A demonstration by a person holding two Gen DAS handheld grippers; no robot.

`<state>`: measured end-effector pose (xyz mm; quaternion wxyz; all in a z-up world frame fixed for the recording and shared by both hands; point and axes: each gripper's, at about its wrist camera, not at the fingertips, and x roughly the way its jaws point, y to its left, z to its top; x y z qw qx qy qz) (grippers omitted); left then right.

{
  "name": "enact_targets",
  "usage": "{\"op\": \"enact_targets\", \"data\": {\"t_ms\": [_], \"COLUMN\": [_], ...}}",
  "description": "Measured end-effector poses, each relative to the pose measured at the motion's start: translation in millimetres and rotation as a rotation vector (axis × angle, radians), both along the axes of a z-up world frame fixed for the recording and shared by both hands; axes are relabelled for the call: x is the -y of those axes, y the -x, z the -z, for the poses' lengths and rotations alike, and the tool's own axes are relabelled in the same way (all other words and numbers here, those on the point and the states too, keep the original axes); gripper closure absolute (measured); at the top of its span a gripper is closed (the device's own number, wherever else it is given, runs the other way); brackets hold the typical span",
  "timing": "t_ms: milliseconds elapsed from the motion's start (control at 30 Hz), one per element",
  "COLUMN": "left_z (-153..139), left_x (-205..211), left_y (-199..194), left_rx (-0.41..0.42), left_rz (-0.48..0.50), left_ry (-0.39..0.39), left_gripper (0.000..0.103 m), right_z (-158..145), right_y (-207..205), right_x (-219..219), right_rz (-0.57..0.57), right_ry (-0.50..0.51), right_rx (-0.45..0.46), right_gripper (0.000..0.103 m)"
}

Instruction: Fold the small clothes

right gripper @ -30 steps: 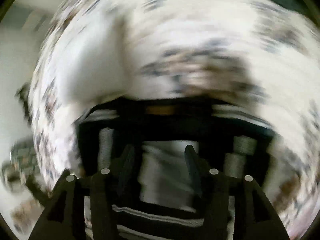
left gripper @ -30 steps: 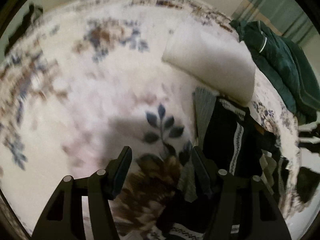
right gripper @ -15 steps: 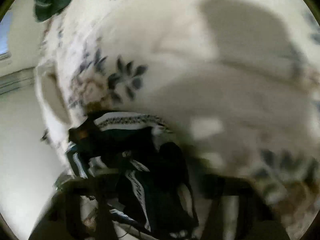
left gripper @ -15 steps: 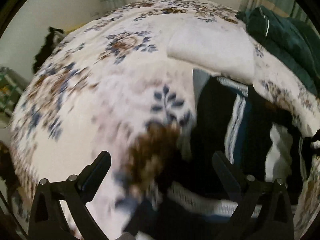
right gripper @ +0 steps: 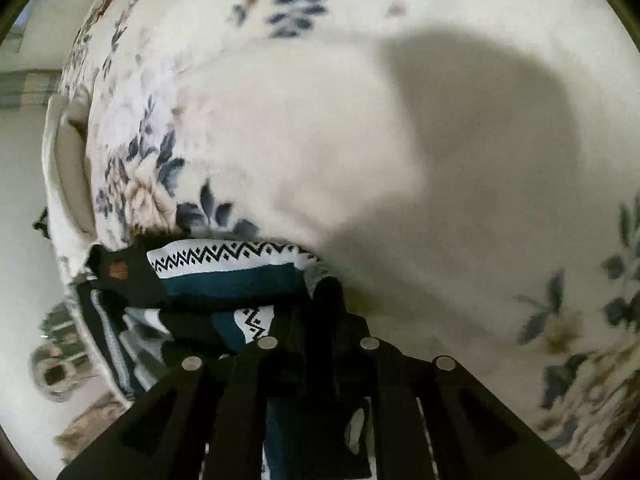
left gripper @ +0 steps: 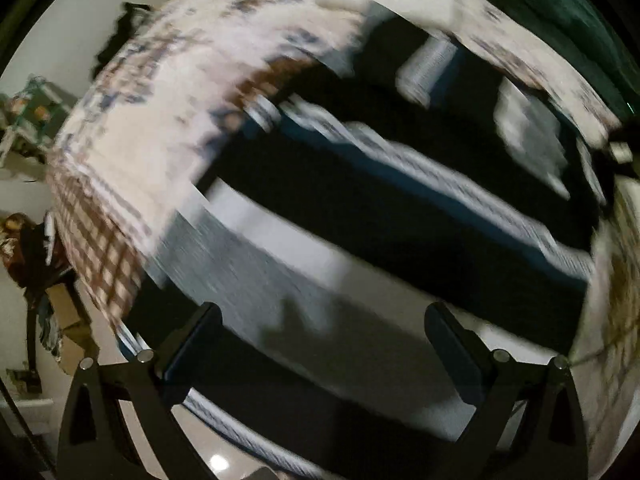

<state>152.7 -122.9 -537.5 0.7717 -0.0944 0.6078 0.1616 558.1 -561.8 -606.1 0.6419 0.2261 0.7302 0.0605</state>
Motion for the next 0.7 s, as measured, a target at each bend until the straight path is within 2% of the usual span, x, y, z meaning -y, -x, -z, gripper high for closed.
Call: {"op": "enact_targets", "data": {"t_ms": [67,100,167,300,367,433,467,533,567,600,700], "left_z": [4.9,8.5,18.4,50.7,67.9,81.5,89.0,91.8,87.3,82.8,71.5], "left_x": [39.6,58.7,96.9,180.5,212.8,232.7,241.0,242.3,237.0,230.9,221.1], "left_y": [19.1,28.1,45.0,66.4,69.7,70.2,69.9,68.2,67.0,65.6,67.7], "left_rx": [-0.038,-0.055,-0.097,-0.198,-0.216,-0.221,-0.224,-0.198,-0.169,-0.160,-0.136], "left_rz": [0.084,0.125,0.198,0.344,0.423,0.486,0.515,0.529,0.515,0.498,0.486], "left_ry": [0.041,0.065,0.125,0.258,0.252,0.213,0.161,0.115,0.117,0.122,0.161], "left_gripper": [0.000,0.000,0.000,0.000,0.000,0.013,0.025,0.050,0.084,0.096,0.101], "right_z": [-8.2,-15.5,-32.9,-43.4,-43.4,-41.0,-39.0,-34.9,-31.5,-27.8,-15.5], "right_y": [10.1,17.4,40.1,84.5,103.7,110.9,111.9,106.7,98.7,90.8,62.9], "right_x": [17.2,26.1,46.9,88.2,102.7,105.3,104.2,104.1,102.7,99.1,81.0], "right_rz": [0.029,0.029,0.016,-0.004,-0.015,-0.026,-0.030,-0.022,-0.008,0.009,0.043], "right_ry": [-0.069,-0.074,-0.093,-0.106,-0.119,-0.129,-0.136,-0.153,-0.173,-0.199,-0.267], "right_rx": [-0.022,-0.022,-0.005,-0.045,-0.074,-0.078,-0.075,-0.061,-0.054,-0.044,-0.017], "right_gripper": [0.069,0.055,0.052,0.052,0.052,0.052,0.052,0.052,0.052,0.052,0.052]}}
